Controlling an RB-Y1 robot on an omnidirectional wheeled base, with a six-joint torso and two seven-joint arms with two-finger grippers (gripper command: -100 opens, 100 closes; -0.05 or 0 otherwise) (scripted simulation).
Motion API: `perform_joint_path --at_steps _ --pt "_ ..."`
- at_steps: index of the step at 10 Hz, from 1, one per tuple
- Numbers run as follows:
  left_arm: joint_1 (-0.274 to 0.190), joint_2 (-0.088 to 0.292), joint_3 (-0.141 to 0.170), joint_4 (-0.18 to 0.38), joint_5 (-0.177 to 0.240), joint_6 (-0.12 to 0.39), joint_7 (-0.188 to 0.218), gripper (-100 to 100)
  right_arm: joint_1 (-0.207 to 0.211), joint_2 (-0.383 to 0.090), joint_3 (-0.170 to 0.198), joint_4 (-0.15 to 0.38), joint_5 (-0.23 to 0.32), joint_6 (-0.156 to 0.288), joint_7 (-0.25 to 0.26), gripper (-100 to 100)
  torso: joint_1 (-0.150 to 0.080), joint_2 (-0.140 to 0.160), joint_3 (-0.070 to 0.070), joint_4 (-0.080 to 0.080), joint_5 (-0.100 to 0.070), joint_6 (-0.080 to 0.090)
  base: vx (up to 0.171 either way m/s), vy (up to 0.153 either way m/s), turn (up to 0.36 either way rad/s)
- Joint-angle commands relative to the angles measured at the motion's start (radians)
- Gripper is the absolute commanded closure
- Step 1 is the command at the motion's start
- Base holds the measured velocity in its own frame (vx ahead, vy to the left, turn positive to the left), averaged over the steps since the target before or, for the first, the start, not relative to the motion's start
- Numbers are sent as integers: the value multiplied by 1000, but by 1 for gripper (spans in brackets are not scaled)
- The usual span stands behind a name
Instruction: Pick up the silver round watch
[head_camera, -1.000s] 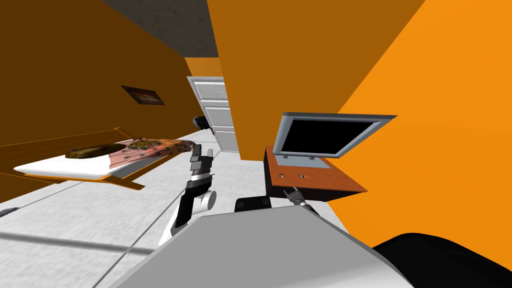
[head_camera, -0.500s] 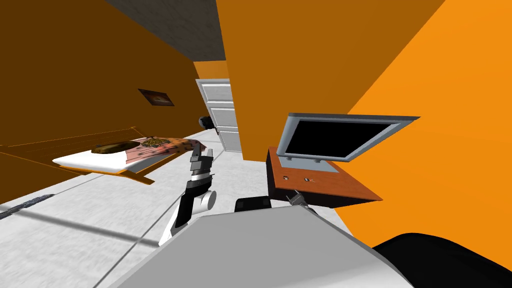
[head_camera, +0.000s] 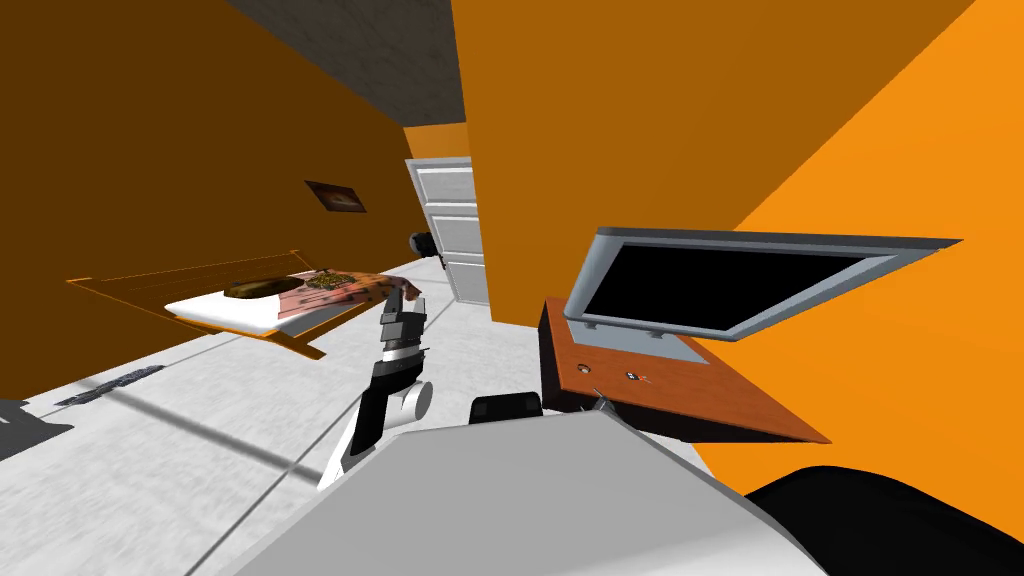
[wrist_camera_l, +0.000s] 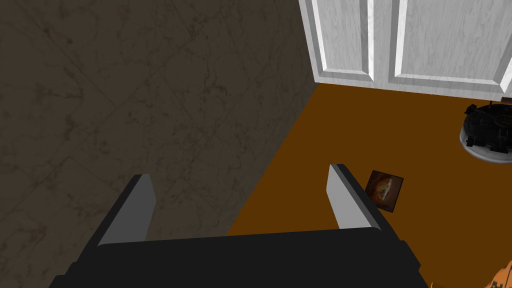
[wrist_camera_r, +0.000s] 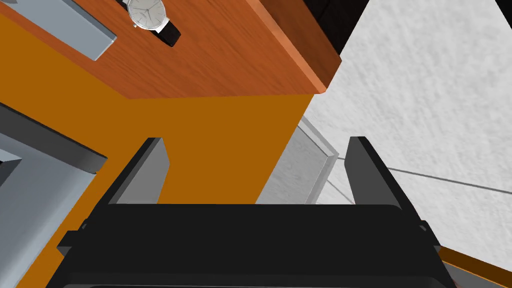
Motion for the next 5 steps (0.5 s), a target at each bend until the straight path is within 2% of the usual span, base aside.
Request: perform_joint_path --at_steps 1,2,5 --pt "0 0 0 0 0 0 0 0 -5 -17 -10 41 50 -11 30 -100 0 0 0 0 0 0 55 12 131" --pt "0 0 0 0 0 0 0 0 -5 -17 -10 41 74 -11 30 -100 -1 0 0 0 0 0 39 8 66" --pt "0 0 0 0 0 0 0 0 -7 -48 -23 93 173 -30 76 -100 -1 1 1 0 0 0 44 5 108"
